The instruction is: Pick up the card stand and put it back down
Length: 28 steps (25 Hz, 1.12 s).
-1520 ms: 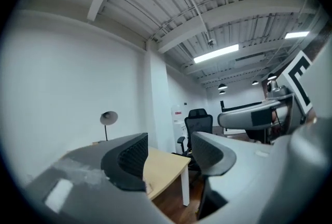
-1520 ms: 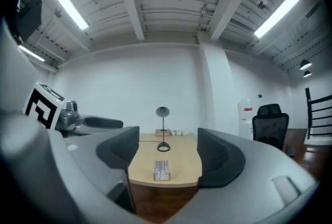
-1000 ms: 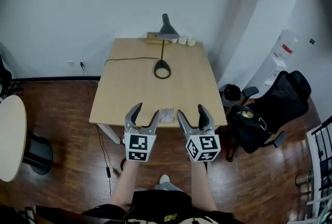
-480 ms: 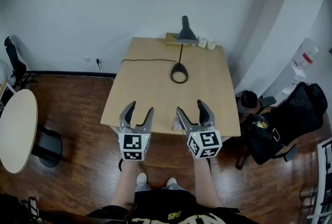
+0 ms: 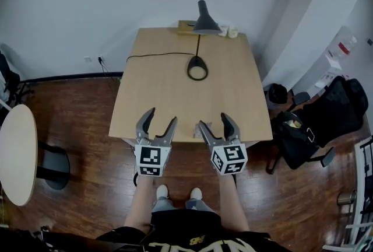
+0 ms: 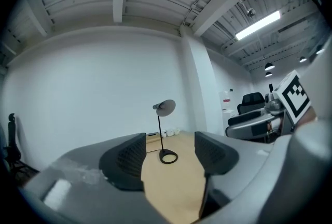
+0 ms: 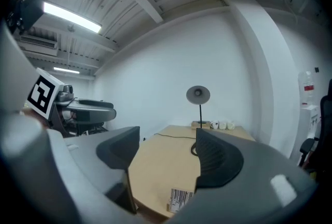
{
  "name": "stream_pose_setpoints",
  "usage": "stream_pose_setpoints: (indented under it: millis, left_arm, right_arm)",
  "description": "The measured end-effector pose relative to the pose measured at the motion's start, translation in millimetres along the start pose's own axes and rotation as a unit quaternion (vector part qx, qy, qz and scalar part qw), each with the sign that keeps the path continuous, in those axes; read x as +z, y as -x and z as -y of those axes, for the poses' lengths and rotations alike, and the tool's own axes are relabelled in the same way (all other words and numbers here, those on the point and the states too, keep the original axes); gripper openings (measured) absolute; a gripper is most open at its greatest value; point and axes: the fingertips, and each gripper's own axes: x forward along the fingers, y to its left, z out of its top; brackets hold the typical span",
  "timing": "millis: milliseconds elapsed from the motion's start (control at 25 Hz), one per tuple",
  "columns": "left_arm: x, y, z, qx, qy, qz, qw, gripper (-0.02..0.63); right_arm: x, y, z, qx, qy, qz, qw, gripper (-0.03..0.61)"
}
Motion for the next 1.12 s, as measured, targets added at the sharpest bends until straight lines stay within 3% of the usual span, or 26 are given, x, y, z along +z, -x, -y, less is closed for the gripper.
stream_pose_setpoints:
  millis: [320,680,840,1120]
  left_arm:
    - [-37,-25,27,-0.055,0.016,-0.031,0.9979,0.325]
    - [-78,-45,51,-0.086,0.029,-0.065,0.9938,0.334]
    - [-96,-55,59,-0.098,0.046,-0.076,0.9912,0.334]
    - [-140,-68,70,-0.118,0.037,-0.107,0.9865,0.334]
  right_arm:
    - [-62,9,27,-0.032,-0.042,-0.041,0.998,0.344]
    - [-132,40,56,-0.076,-0.08,-0.092,0.99,0.344]
    - [-165,59,67,-0.092,-0.079,-0.115,0.986,0.344]
    - [-220,124,122,-0.127,-0.068,-0.15,0.978,0.344]
